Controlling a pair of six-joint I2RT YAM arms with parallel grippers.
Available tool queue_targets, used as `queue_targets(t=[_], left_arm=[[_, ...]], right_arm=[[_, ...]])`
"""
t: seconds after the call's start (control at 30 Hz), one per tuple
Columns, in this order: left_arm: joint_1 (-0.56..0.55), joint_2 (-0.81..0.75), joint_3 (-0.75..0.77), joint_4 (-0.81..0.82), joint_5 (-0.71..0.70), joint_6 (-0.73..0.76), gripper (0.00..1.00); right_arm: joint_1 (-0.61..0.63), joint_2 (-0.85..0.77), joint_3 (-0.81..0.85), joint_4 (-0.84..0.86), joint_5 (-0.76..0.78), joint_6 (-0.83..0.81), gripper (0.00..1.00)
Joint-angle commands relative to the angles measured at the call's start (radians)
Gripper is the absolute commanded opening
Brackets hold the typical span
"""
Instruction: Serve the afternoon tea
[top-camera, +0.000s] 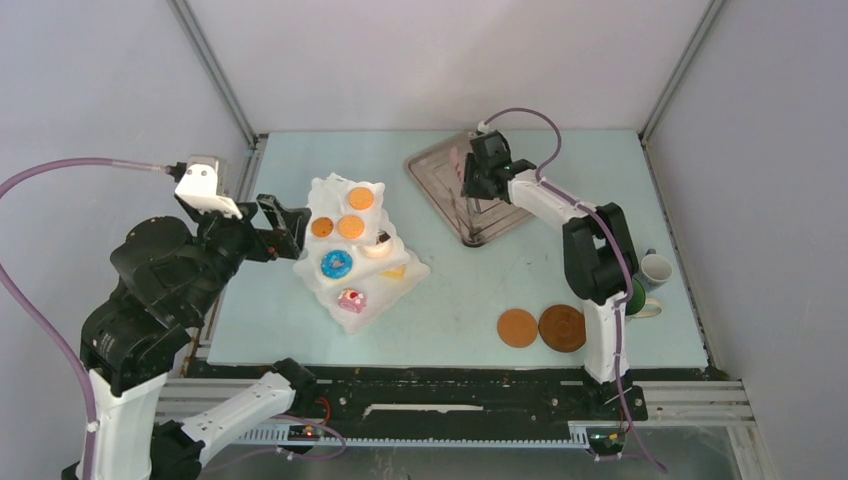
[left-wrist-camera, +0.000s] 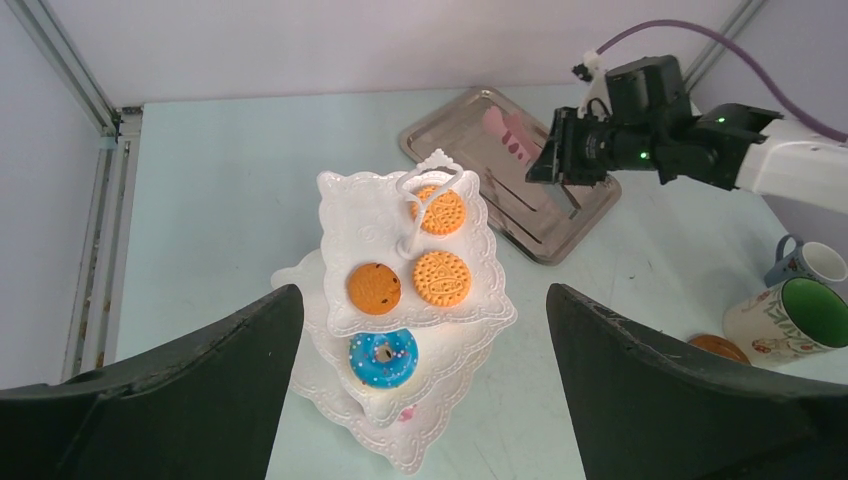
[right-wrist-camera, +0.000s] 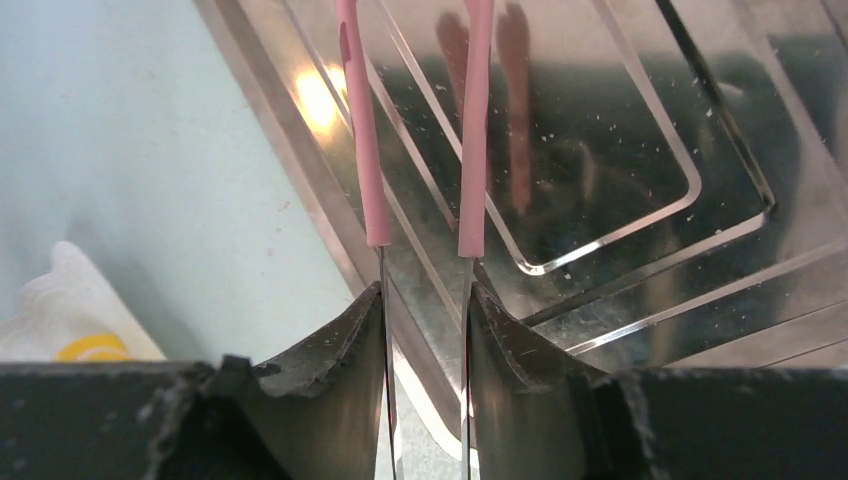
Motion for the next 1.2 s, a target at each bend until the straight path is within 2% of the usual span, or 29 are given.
queue_targets(t=[0.0,0.33,0.67,0.73,0.83,1.03,1.17], left_arm=[[-0.009,-0.016,-0.002,0.015,-0.022,0.015,1.00],[-0.001,-0.022,-0.002,0.016,-0.039,0.017,1.00],[0.009,-0.014,0.018,0.022,-0.028,0.007,0.99],[0.011,-0.011,0.023,0.025,-0.026,-0.002,0.99],[0.011,0.000,0.051,0.017,-0.026,-0.009,0.99],[0.012,0.027,0.065,0.031,0.030,-0.052,1.00],[0.012,0.045,0.052,0.050,0.132,-0.120,0.98]], right_arm=[[0.022,0.047,0.069,-0.033,0.067,0.017,0.36],[0.051,0.123,0.065,-0.065,0.084,0.015,0.42],[0.050,0.108,0.070,-0.085,0.017,-0.003,0.60],[0.050,0.068,0.067,-0.098,0.016,-0.016,0.67],[0.055,-0.015,0.056,-0.125,0.013,-0.049,0.86],[0.078,-0.272,-0.032,-0.165,-0.016,-0.145,0.91],[0.099,-0.484,-0.200,-0.244,-0.023,-0.110,0.91]])
